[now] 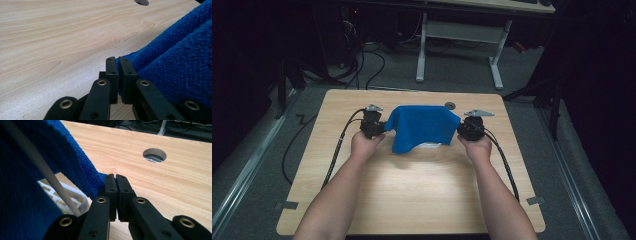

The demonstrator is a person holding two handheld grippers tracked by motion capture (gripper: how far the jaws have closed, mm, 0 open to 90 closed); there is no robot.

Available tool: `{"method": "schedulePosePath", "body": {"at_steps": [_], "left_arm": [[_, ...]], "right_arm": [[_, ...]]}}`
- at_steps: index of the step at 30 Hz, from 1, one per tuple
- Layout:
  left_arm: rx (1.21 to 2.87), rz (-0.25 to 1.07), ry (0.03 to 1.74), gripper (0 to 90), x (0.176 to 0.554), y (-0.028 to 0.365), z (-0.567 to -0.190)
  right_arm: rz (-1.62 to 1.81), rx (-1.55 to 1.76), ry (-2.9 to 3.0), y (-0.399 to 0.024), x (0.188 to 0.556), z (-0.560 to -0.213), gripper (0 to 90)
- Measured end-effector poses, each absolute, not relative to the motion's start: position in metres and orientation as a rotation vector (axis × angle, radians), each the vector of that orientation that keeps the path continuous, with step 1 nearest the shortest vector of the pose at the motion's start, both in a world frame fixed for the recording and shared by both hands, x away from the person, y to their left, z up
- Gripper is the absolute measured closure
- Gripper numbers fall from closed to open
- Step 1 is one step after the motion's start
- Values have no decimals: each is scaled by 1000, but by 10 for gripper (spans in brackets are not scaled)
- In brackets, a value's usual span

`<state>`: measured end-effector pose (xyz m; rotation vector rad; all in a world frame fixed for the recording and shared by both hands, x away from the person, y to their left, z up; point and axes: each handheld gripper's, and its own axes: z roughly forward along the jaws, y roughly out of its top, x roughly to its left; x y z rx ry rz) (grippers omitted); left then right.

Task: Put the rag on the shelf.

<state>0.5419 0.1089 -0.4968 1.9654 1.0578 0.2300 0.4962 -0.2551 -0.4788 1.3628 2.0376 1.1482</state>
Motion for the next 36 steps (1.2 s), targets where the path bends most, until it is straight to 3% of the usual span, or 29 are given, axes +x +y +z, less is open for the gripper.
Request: {"method": "schedulePosePath", "body": {"at_steps": [19, 27, 36], "left_arm": [[1991, 225, 1035, 828, 534, 105, -498], [1911, 270, 1112, 652, 528, 126, -493], [1886, 399, 1121, 575, 512, 155, -482]], "right_arm": [[1107, 1395, 2088, -249, 503, -497, 885], [1102, 1415, 2039, -258, 498, -485, 730], [1151, 1396, 1960, -271, 485, -469, 638]]}}
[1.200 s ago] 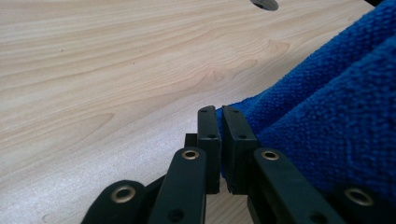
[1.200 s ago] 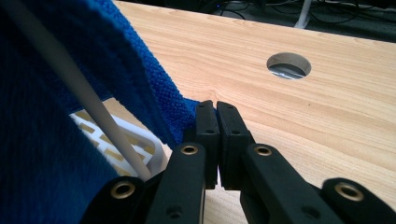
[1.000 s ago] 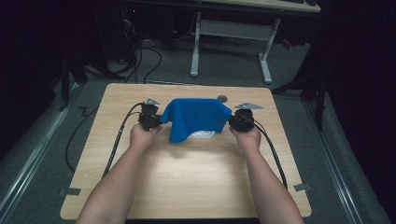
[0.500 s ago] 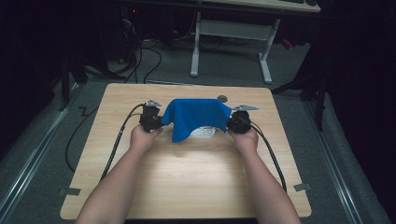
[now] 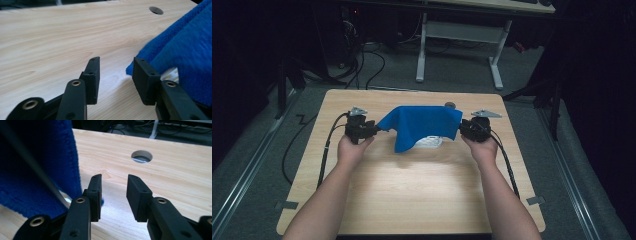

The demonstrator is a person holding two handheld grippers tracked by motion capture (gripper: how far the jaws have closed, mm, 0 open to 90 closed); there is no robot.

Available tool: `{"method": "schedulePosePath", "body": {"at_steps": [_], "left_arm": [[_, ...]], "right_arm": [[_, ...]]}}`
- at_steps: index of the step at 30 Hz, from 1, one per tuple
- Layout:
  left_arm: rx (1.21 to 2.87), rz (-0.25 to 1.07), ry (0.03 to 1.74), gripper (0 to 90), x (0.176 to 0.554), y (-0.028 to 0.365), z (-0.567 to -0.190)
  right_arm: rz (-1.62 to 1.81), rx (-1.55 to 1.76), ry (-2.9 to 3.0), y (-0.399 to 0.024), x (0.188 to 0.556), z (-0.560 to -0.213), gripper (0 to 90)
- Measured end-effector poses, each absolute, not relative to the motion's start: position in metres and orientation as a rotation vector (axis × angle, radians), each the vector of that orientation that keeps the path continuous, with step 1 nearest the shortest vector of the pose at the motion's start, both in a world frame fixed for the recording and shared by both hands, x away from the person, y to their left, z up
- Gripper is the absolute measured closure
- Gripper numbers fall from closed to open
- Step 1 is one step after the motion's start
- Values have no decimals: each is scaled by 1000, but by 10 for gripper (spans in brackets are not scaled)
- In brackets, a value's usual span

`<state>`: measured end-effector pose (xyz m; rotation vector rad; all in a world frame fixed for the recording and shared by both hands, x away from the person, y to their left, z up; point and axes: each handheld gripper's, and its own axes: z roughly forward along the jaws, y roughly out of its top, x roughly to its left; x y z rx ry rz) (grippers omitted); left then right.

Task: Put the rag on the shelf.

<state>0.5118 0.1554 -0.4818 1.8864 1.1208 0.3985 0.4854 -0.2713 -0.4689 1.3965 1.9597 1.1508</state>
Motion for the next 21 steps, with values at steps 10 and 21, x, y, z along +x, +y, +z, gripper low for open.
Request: {"method": "schedulePosePath", "body": {"at_steps": [10, 21], "left_arm": [[1868, 469, 1137, 532, 498, 177, -474], [1838, 485, 1147, 504, 482, 196, -470]], "right_arm": [[1144, 1380, 1928, -278, 476, -456, 550], [1148, 1354, 1895, -286, 462, -451, 514]]}}
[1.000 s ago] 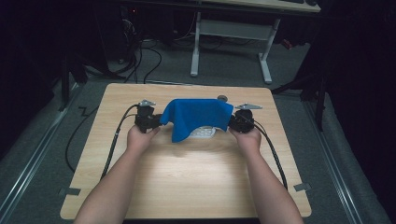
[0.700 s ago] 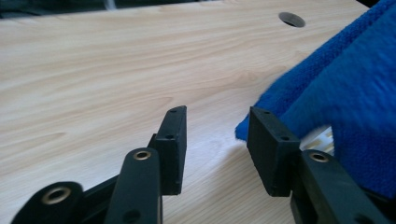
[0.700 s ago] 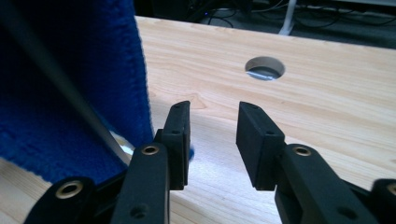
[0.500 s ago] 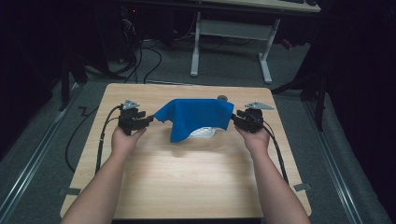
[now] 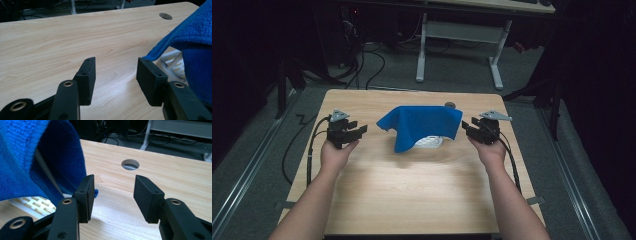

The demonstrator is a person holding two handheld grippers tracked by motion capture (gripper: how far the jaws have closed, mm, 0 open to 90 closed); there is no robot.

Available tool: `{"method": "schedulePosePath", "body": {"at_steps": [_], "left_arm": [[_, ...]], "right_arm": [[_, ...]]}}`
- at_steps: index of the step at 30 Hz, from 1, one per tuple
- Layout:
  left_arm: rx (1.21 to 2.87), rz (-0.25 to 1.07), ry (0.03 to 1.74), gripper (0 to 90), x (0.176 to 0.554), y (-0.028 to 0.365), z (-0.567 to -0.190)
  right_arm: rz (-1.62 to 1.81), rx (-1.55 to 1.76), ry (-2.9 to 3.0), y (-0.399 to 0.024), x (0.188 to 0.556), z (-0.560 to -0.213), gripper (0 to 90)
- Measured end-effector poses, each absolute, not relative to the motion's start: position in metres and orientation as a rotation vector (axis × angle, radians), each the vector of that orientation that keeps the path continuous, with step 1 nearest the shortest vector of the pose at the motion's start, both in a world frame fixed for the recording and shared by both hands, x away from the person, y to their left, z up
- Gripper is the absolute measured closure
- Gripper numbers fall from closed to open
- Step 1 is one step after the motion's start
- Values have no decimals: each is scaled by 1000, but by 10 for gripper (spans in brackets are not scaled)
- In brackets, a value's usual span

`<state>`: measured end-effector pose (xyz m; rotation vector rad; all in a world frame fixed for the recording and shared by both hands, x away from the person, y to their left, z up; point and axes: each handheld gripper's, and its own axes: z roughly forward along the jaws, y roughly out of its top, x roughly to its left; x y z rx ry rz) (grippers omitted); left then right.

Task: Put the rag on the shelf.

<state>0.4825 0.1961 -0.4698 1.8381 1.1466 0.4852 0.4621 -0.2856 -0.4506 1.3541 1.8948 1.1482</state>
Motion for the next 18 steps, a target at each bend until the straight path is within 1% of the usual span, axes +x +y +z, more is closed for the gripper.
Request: {"method": "schedulePosePath", "body": {"at_steps": [10, 16, 18], "left_arm": [[1840, 499, 1137, 484, 460, 206, -472], [1837, 509, 1134, 465, 435, 214, -472], [1819, 504, 1128, 456, 423, 216, -471]], "right_arm": [[1127, 1337, 1897, -296, 442, -448, 490], [1141, 1257, 1887, -292, 419, -441, 472], [1130, 1252, 1911, -290, 411, -439, 443]]}}
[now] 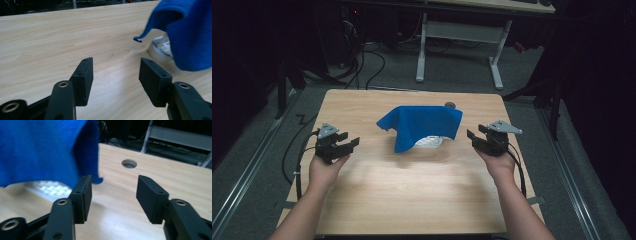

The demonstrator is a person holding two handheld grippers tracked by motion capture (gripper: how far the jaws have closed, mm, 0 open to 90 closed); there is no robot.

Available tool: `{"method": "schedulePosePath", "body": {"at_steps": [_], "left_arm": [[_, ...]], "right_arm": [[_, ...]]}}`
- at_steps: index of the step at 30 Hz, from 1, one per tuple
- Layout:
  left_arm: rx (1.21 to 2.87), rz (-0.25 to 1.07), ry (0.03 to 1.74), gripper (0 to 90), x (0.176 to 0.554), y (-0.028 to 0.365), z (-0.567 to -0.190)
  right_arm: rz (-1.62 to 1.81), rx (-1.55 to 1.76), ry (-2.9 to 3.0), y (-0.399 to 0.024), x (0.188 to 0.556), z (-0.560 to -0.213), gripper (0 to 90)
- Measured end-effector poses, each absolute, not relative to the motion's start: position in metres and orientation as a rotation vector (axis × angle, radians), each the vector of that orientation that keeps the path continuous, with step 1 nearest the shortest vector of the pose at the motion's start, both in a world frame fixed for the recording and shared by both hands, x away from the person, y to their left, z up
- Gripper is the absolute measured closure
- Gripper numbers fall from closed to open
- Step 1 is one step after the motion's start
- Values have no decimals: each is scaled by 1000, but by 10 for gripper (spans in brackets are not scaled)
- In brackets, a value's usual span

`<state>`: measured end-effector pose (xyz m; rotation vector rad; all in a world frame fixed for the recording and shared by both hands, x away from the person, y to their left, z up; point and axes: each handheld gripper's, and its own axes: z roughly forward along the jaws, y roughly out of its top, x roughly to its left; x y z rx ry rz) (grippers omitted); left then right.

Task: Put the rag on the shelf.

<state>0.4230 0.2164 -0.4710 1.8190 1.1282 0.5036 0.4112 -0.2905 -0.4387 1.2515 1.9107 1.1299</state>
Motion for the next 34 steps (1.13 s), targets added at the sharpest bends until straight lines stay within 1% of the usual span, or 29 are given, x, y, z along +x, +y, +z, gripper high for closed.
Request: {"method": "schedulePosePath", "body": {"at_steps": [3, 5, 6, 7, 8, 11, 12, 14, 16, 17, 18, 19, 20, 21, 24, 25, 27, 34], "left_arm": [[1814, 497, 1113, 441, 400, 216, -473], [1791, 463, 1113, 441, 384, 216, -477], [1791, 463, 1113, 439, 384, 216, -477], [1800, 438, 1112, 435, 370, 212, -483], [1806, 435, 1111, 433, 363, 209, -486], [1818, 390, 1115, 421, 343, 197, -498], [1818, 390, 1115, 417, 343, 197, -498], [1877, 370, 1077, 411, 324, 177, -513], [1909, 357, 1059, 410, 318, 169, -517], [1971, 339, 1018, 383, 308, 153, -519], [1973, 332, 997, 369, 302, 147, -519], [1975, 322, 978, 367, 298, 141, -520], [1985, 310, 956, 360, 295, 135, -520], [2002, 303, 931, 354, 294, 130, -521], [2046, 332, 893, 339, 297, 123, -522], [2046, 332, 893, 340, 297, 123, -522], [2026, 288, 931, 342, 303, 127, -525], [2016, 271, 976, 336, 307, 138, -527]], "right_arm": [[1115, 1179, 1934, -286, 394, -438, 403], [1108, 1131, 1918, -281, 379, -441, 382], [1100, 1124, 1934, -279, 372, -443, 370], [1110, 1115, 1944, -277, 365, -445, 353], [1128, 1109, 1949, -276, 358, -448, 348], [1165, 1130, 1971, -269, 338, -459, 321], [1168, 1136, 1979, -267, 331, -462, 318], [1176, 1134, 1998, -263, 319, -471, 309], [1181, 1146, 1996, -262, 313, -475, 303], [1185, 1166, 1980, -259, 296, -491, 309], [1173, 1168, 1987, -258, 291, -498, 321], [1147, 1174, 2024, -255, 286, -505, 311], [1126, 1167, 2072, -252, 284, -508, 298], [1109, 1154, 2087, -250, 282, -510, 308], [1091, 1147, 2112, -245, 282, -513, 301], [1091, 1147, 2112, -245, 282, -513, 301], [1095, 1144, 2115, -243, 286, -515, 294], [1110, 1191, 2118, -249, 287, -519, 286]]}}
